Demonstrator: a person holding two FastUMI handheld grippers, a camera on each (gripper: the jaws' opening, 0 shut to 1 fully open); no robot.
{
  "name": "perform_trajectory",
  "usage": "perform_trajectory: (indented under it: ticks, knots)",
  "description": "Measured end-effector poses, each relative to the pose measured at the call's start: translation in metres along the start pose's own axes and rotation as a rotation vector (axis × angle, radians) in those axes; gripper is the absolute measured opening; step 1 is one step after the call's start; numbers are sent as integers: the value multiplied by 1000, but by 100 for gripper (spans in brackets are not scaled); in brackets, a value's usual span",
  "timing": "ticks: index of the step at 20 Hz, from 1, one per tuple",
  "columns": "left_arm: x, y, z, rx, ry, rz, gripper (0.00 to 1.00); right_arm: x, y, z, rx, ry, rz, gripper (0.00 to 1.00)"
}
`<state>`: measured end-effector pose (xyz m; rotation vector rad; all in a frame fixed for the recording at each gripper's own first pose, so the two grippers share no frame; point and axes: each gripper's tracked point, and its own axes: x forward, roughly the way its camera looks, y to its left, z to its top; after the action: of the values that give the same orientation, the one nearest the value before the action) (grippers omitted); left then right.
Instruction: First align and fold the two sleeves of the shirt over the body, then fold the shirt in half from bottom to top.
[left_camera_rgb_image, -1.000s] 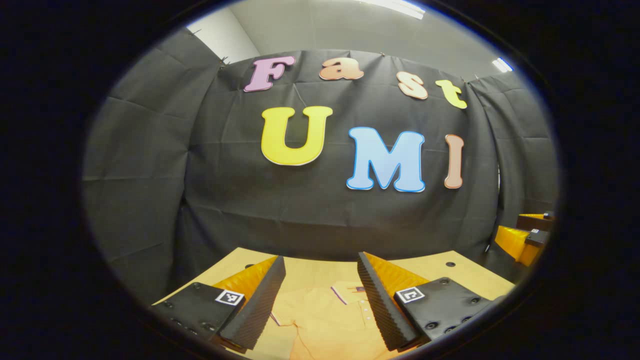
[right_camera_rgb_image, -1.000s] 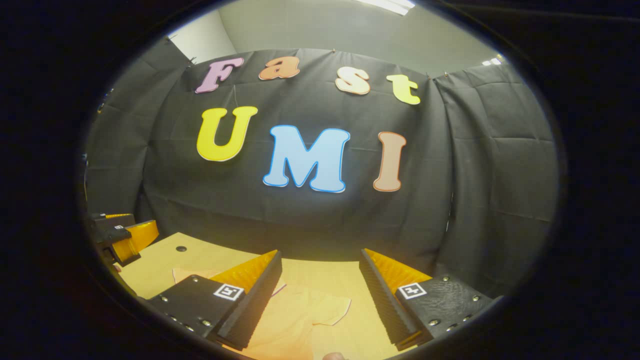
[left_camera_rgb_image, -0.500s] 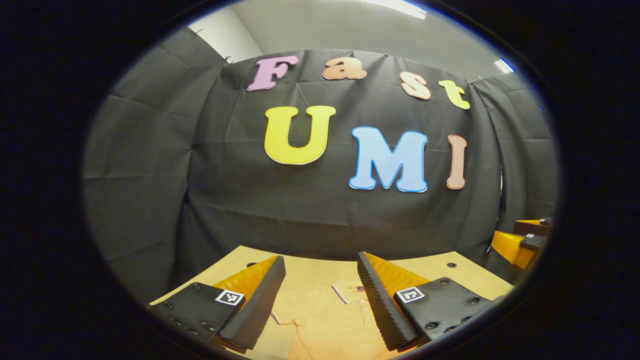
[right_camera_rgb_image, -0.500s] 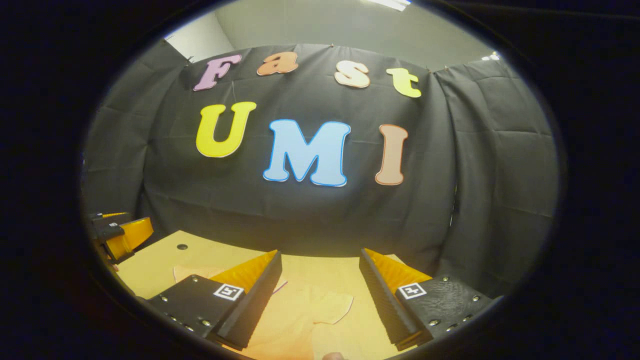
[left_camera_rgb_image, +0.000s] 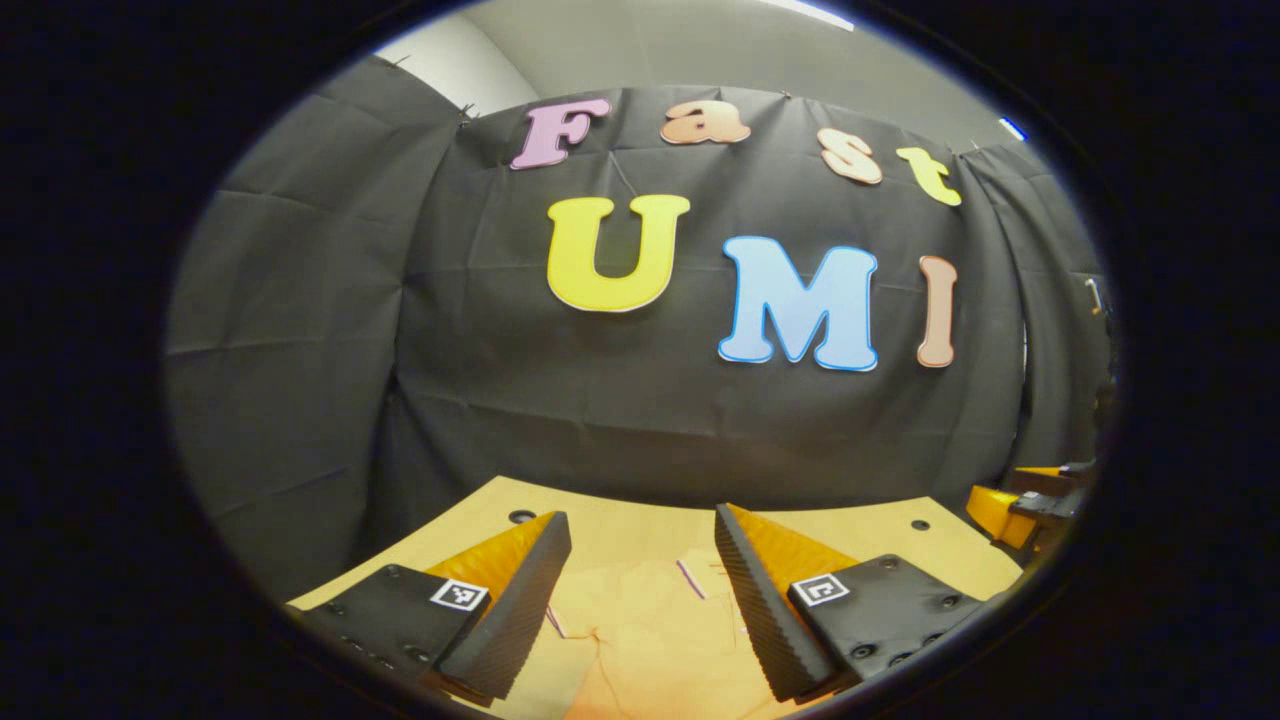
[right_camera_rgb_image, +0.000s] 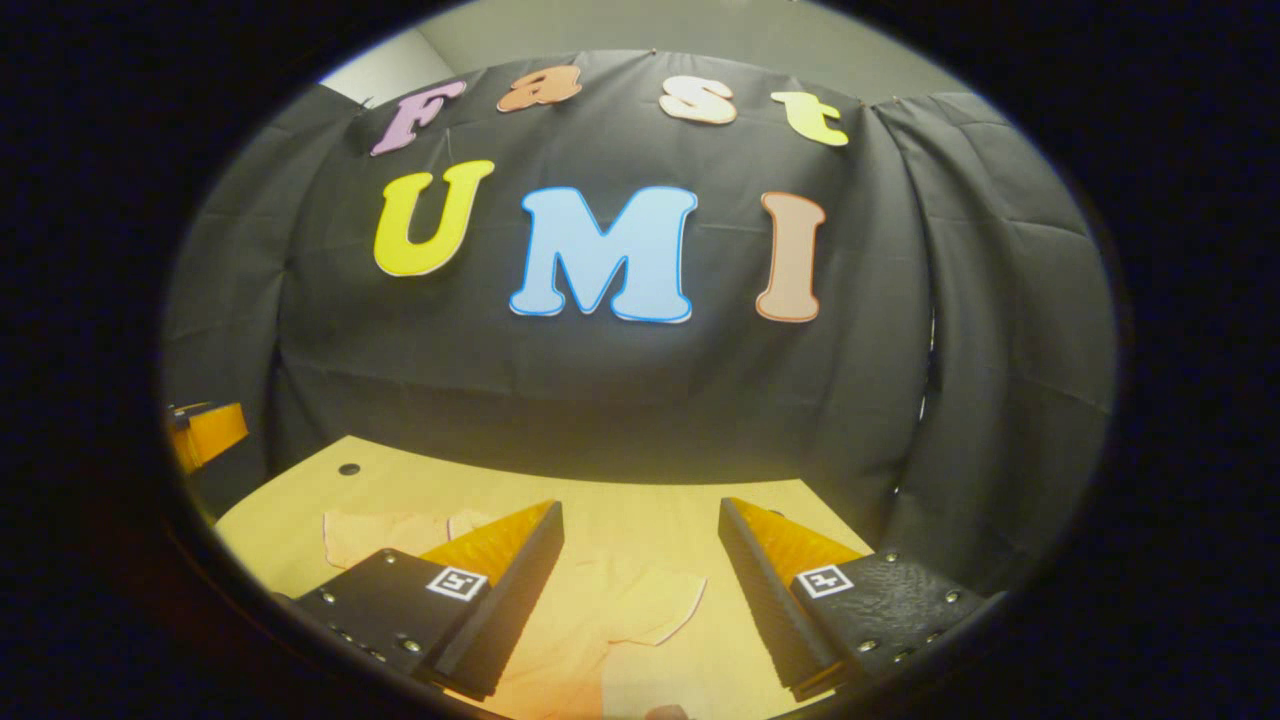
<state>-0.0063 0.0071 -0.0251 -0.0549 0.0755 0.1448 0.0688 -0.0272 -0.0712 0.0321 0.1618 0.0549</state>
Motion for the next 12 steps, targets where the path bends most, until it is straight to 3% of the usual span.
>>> perform_trajectory:
  ticks: [12]
  knots:
    - [-13, 8, -13, -7, 33, 83, 95, 87, -32, -92, 49, 235, 3, 97]
